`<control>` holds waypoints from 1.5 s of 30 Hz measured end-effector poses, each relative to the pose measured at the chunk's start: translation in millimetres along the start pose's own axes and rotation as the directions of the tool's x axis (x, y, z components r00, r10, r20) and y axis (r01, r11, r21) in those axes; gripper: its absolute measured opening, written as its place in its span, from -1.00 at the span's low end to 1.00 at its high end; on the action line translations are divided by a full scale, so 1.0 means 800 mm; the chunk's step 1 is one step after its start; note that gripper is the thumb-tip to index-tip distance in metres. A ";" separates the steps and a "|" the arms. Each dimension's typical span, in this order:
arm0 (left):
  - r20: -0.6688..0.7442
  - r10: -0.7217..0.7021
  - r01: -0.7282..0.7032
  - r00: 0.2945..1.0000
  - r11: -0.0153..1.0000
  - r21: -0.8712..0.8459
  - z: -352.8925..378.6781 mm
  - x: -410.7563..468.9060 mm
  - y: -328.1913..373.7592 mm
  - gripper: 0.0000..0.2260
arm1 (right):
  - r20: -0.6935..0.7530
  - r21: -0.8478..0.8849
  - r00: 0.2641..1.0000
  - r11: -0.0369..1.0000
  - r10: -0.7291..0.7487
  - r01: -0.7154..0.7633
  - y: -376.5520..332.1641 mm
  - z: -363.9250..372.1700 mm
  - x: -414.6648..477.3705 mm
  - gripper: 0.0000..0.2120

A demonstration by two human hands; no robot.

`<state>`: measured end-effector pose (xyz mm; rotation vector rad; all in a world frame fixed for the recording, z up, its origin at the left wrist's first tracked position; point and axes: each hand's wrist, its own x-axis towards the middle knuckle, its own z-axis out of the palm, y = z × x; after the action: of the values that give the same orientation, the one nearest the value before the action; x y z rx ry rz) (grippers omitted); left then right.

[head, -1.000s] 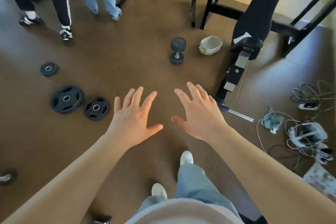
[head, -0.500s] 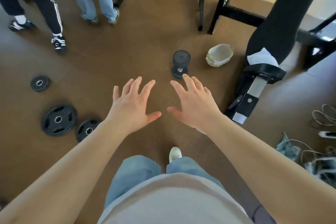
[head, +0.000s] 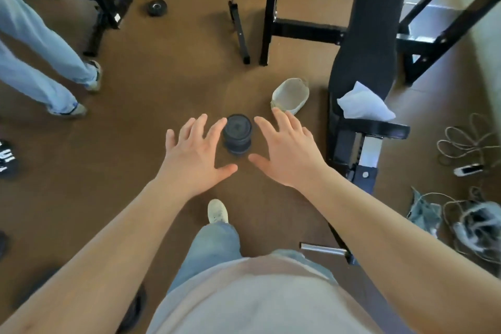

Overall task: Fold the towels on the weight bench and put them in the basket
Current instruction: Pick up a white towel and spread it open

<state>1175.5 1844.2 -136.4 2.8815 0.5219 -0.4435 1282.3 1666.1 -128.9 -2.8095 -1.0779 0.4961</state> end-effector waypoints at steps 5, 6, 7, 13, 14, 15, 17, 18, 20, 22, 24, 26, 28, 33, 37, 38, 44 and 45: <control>0.070 0.169 -0.174 0.983 0.981 0.081 -0.053 0.124 -0.018 -0.15 | -0.024 0.095 0.990 0.986 0.142 -0.139 0.002 -0.037 0.098 -0.24; 0.086 0.198 -0.207 0.976 0.973 0.098 -0.063 0.150 -0.018 -0.15 | -0.027 0.116 0.983 0.977 0.182 -0.178 0.008 -0.046 0.115 -0.24; 0.098 0.213 -0.223 0.972 0.969 0.106 -0.070 0.168 -0.019 -0.16 | -0.029 0.129 0.978 0.971 0.207 -0.202 0.012 -0.051 0.126 -0.24; 0.163 0.326 -0.349 0.931 0.928 0.133 -0.095 0.303 0.011 -0.15 | -0.012 0.175 0.926 0.912 0.378 -0.370 0.089 -0.062 0.207 -0.25; 0.176 0.345 -0.370 0.922 0.918 0.139 -0.098 0.329 0.021 -0.15 | 0.001 0.182 0.917 0.902 0.398 -0.391 0.105 -0.063 0.222 -0.25; 0.189 0.359 -0.387 0.914 0.911 0.142 -0.101 0.354 0.032 -0.15 | 0.013 0.189 0.910 0.893 0.413 -0.408 0.121 -0.065 0.237 -0.25; 0.203 0.379 -0.411 0.903 0.898 0.154 -0.109 0.405 0.056 -0.16 | 0.017 0.201 0.906 0.886 0.424 -0.418 0.158 -0.069 0.270 -0.27; 0.204 0.384 -0.419 0.900 0.893 0.167 -0.113 0.432 0.069 -0.16 | 0.015 0.212 0.903 0.882 0.429 -0.422 0.178 -0.073 0.288 -0.27; 0.211 0.384 -0.423 0.899 0.887 0.186 -0.122 0.484 0.099 -0.16 | 0.010 0.227 0.900 0.876 0.436 -0.426 0.220 -0.083 0.325 -0.27; 0.226 0.379 -0.422 0.897 0.886 0.192 -0.133 0.531 0.130 -0.15 | 0.034 0.239 0.900 0.871 0.434 -0.429 0.262 -0.098 0.358 -0.27; 0.231 0.390 -0.438 0.891 0.873 0.215 -0.144 0.573 0.162 -0.16 | 0.034 0.247 0.899 0.868 0.437 -0.431 0.304 -0.113 0.386 -0.27; 0.239 0.406 -0.457 0.882 0.861 0.222 -0.158 0.606 0.192 -0.17 | 0.025 0.255 0.895 0.863 0.444 -0.436 0.342 -0.129 0.409 -0.27; 0.234 0.432 -0.483 0.871 0.840 0.246 -0.171 0.651 0.223 -0.17 | 0.026 0.295 0.873 0.831 0.486 -0.472 0.385 -0.143 0.436 -0.27; 0.230 0.521 -0.568 0.822 0.779 0.266 -0.180 0.724 0.270 -0.18 | 0.037 0.329 0.829 0.777 0.558 -0.537 0.441 -0.152 0.475 -0.28; 0.273 0.599 -0.657 0.753 0.707 0.263 -0.185 0.800 0.316 -0.17 | 0.071 0.363 0.750 0.684 0.657 -0.633 0.482 -0.158 0.510 -0.26; 0.290 0.617 -0.681 0.732 0.686 0.258 -0.186 0.819 0.325 -0.16 | 0.081 0.369 0.729 0.659 0.679 -0.655 0.490 -0.158 0.519 -0.26; 0.393 0.734 -0.830 0.553 0.528 0.181 -0.190 0.931 0.372 -0.17 | 0.104 0.378 0.545 0.473 0.832 -0.796 0.520 -0.157 0.576 -0.26; 0.414 0.749 -0.854 0.517 0.489 0.179 -0.190 0.948 0.378 -0.16 | 0.118 0.388 0.505 0.429 0.855 -0.816 0.520 -0.156 0.585 -0.26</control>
<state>2003.7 1837.8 -200.3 2.8473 -1.0940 -0.8021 1914.1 1670.3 -219.0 -2.7127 0.5501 0.5332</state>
